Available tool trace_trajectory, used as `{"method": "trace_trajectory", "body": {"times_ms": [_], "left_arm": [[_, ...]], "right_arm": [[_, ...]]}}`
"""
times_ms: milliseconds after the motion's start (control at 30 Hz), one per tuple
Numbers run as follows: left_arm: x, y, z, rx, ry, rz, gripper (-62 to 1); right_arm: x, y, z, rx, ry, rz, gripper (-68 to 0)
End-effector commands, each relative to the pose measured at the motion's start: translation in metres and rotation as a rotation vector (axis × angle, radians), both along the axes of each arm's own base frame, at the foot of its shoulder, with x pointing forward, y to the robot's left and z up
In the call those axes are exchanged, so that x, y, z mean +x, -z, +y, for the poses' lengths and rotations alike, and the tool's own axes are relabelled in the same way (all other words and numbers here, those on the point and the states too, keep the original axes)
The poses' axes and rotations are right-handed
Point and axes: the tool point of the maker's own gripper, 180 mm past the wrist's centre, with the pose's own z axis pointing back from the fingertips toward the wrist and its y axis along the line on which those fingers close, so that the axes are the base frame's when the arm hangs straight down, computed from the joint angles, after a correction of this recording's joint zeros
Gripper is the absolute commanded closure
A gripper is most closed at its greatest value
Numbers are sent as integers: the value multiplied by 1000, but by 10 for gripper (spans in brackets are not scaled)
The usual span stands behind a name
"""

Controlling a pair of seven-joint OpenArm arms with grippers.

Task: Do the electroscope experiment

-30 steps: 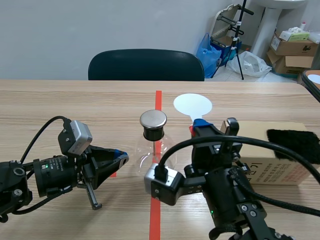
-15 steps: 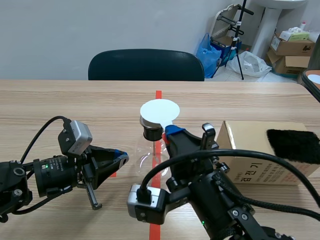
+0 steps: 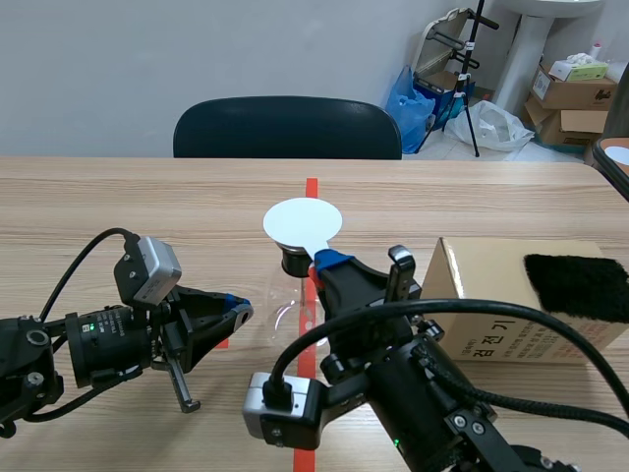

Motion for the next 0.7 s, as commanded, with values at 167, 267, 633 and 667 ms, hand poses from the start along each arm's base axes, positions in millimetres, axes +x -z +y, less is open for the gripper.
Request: {"method": "trace_trajectory", "body": {"times_ms": [167, 267, 633, 667], "left_arm": [[3, -9, 0, -17, 2, -25, -30], [3, -9, 0, -17, 2, -25, -30], [3, -9, 0, -17, 2, -25, -30], [3, -9, 0, -17, 2, -25, -30]], "right_arm": [[3, -7, -1, 4, 1, -29, -13], [3, -7, -1, 4, 1, -29, -13], [3, -7, -1, 4, 2, -29, -13], [3, -7, -2, 4, 2, -29, -13]]}}
